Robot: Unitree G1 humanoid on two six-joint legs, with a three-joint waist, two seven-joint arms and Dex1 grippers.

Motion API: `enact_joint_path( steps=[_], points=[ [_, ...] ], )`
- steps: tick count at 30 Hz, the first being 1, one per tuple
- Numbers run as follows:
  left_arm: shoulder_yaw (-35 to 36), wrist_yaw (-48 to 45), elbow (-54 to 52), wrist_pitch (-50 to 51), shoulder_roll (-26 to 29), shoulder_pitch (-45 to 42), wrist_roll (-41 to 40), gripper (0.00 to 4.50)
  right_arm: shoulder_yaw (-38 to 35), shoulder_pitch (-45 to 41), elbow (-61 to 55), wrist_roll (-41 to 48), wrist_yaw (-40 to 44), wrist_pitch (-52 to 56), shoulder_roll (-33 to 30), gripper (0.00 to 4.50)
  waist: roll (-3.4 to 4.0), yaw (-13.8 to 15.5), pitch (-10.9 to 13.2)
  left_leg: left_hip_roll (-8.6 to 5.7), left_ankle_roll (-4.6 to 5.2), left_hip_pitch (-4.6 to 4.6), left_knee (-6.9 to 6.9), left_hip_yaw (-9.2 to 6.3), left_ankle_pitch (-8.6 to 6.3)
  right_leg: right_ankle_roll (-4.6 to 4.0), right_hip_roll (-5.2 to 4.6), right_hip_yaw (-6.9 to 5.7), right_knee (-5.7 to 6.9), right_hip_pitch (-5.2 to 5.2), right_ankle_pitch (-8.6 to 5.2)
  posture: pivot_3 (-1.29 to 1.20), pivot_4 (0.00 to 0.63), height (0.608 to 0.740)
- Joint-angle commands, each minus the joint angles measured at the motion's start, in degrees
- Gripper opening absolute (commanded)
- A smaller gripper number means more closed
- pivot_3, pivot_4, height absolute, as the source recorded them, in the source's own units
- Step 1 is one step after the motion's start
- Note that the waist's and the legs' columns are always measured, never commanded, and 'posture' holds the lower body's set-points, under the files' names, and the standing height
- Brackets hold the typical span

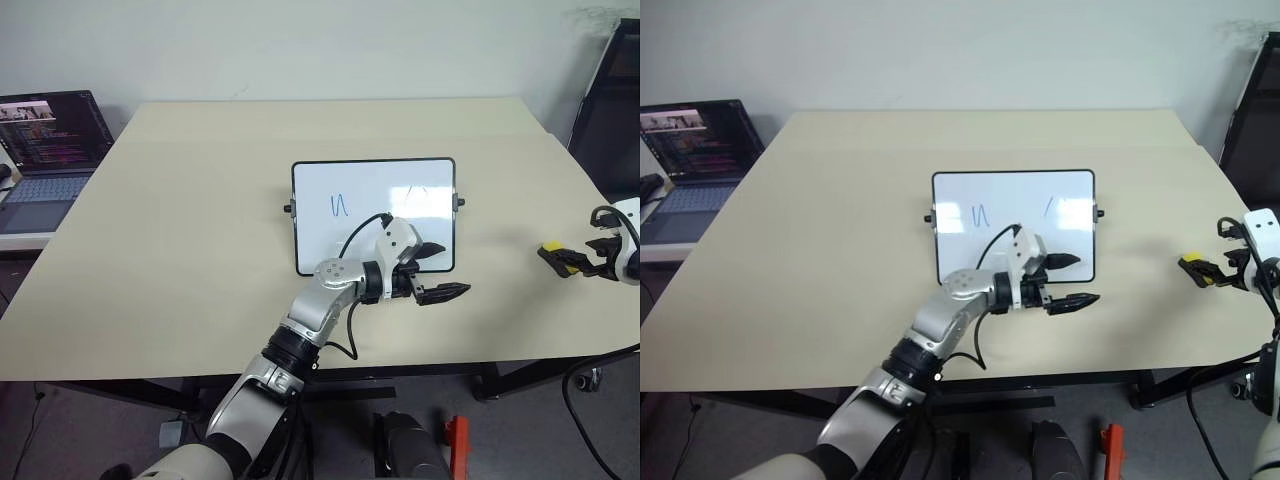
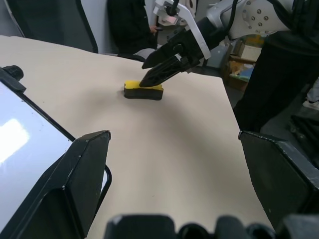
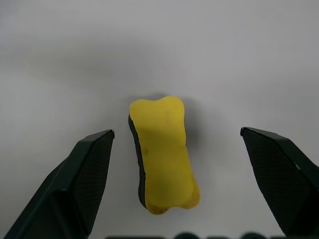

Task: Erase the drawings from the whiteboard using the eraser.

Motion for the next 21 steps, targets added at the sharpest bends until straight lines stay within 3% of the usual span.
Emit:
enact_joint_path(
  steps=[1,21],
  points=[
    [0.09,0.55,-2.85,-0.08,0.03,0.23,0.53,4.50,-1.25,-0.27,0.18,0.54,0.45,-0.17,-0.73,4.46,0.00,0.00,0.00,0.00,0.00,0.00,0.00,0.00,0.00,-0.01,0.00,0.00,0.00,0.00,0.01,0.00,0.150,0.740],
    [-0.67,0.25,-6.20,2.53,1.44,2.25,0.50,4.50,-1.78,1.79,0.61,0.94,2.03,0.36,0.30,4.46,0.01,-0.02,0.00,0.00,0.00,0.01,0.00,0.00,0.00,-0.01,0.00,0.01,0.01,0.01,0.02,0.00,0.150,0.740]
  ],
)
